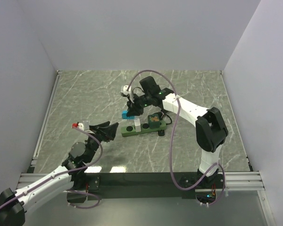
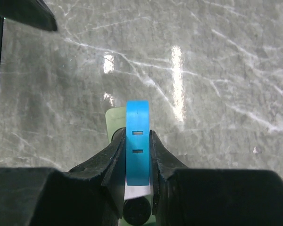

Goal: Insert the plug

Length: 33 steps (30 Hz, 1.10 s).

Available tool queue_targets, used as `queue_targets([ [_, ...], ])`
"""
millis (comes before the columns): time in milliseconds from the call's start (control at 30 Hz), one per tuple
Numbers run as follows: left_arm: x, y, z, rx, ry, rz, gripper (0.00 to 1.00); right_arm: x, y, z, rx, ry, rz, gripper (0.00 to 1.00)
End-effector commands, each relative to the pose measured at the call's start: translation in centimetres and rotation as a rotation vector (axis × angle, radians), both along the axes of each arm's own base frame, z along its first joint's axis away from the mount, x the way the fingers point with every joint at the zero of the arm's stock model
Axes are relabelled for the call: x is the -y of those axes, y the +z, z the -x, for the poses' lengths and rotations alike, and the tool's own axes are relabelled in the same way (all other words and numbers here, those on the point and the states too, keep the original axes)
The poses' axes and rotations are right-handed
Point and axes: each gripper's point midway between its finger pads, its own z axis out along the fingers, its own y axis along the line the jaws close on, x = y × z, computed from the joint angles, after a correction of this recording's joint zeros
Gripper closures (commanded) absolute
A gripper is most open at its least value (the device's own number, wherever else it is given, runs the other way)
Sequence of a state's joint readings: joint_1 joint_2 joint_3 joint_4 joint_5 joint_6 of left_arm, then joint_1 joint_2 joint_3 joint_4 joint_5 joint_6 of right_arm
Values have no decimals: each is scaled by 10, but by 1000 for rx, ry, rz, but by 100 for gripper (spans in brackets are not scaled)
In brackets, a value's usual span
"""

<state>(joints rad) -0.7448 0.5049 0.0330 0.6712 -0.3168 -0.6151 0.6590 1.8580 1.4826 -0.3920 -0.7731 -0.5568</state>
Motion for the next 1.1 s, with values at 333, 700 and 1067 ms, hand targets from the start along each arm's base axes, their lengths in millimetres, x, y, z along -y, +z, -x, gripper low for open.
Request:
queue_targets([
  [333,1,-79,-6,-198,19,-157,30,-15,-19,0,92,105,12,100],
  [700,-3,-79,-5,-185,30,-161,30,-13,-40,9,42,155,51,100],
  [1067,4,-80,-5,-187,0,-174,30,-7,-41,12,44,151,62,100],
])
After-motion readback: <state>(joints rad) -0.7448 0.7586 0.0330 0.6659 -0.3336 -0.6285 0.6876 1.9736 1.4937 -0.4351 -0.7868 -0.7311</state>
